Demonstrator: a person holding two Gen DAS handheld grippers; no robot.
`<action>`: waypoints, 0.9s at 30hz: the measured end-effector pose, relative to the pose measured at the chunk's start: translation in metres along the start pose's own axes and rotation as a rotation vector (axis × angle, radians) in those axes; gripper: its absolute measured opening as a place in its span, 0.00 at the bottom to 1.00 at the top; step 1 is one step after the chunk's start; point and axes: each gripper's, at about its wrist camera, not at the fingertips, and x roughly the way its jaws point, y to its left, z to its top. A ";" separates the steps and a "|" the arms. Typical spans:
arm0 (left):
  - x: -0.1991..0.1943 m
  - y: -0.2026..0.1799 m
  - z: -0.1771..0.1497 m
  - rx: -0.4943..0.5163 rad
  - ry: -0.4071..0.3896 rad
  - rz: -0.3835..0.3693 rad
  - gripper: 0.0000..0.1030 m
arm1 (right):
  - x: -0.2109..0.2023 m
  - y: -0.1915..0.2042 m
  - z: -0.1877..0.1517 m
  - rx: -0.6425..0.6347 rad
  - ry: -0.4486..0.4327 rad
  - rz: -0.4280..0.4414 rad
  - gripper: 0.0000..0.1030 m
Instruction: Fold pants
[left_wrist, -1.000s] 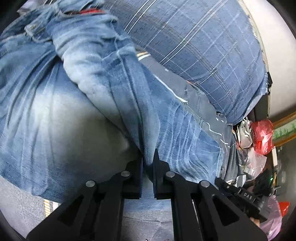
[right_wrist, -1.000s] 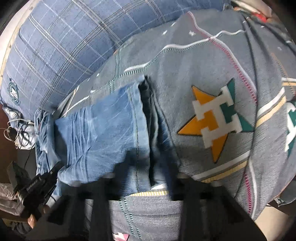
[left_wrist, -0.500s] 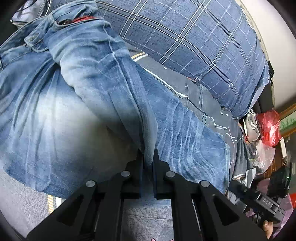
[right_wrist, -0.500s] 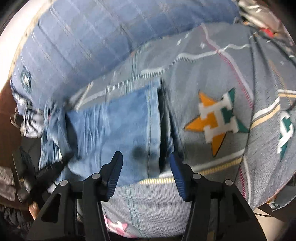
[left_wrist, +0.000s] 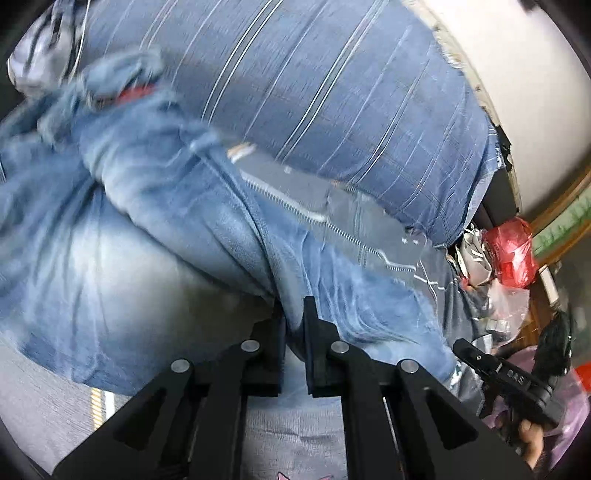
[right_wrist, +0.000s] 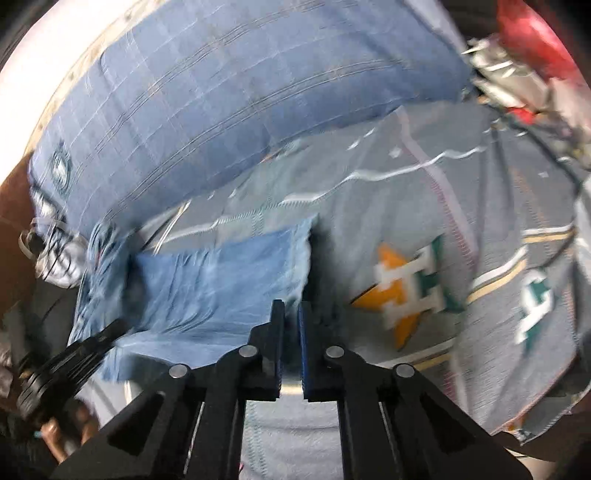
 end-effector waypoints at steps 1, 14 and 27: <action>0.005 0.000 -0.001 0.005 0.011 0.016 0.11 | 0.006 -0.007 0.001 0.009 0.025 -0.032 0.08; -0.063 0.013 0.026 0.044 -0.118 0.038 0.69 | -0.008 0.080 0.005 -0.127 -0.017 0.363 0.59; -0.106 0.127 0.064 -0.079 -0.263 0.291 0.74 | 0.090 0.262 0.059 -0.073 0.093 0.627 0.73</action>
